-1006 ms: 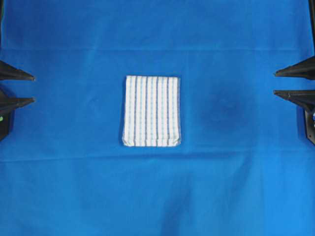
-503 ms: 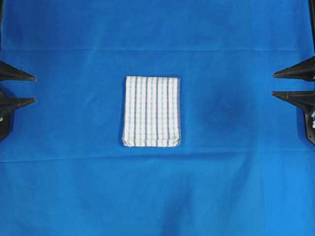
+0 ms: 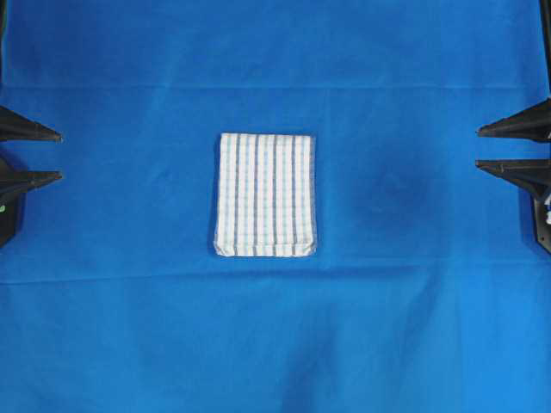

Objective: Fold a vertical towel.

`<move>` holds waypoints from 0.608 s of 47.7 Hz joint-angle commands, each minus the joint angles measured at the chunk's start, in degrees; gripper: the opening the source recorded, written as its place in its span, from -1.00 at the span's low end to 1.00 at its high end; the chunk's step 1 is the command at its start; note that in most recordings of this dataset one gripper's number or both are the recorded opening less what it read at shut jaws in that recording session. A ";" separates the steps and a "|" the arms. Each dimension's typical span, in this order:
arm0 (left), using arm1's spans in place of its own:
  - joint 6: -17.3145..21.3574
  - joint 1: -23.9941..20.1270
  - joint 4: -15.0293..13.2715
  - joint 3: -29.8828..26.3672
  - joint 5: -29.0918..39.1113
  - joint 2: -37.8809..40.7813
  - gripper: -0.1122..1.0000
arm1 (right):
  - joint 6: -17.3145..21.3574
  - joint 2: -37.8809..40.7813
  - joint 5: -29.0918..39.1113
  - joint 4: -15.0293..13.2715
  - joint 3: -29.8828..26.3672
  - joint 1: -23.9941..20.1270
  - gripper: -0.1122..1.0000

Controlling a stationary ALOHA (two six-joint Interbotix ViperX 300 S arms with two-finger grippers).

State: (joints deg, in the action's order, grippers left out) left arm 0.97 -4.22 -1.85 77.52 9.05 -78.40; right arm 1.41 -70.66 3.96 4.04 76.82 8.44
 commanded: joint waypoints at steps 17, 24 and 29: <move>-0.09 -0.26 0.00 -0.70 -0.53 0.62 0.21 | 0.00 0.88 0.00 -0.09 -0.70 0.18 0.21; -0.09 -0.26 0.00 -0.70 -0.53 0.62 0.21 | 0.00 0.79 0.35 -0.09 -0.70 0.18 0.21; -0.09 -0.26 0.00 -0.70 -0.53 0.62 0.21 | 0.00 0.79 0.35 -0.09 -0.79 0.18 0.21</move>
State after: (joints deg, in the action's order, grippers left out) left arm 0.97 -4.31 -1.85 77.52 9.05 -78.40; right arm 1.32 -70.66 4.48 4.04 76.82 8.44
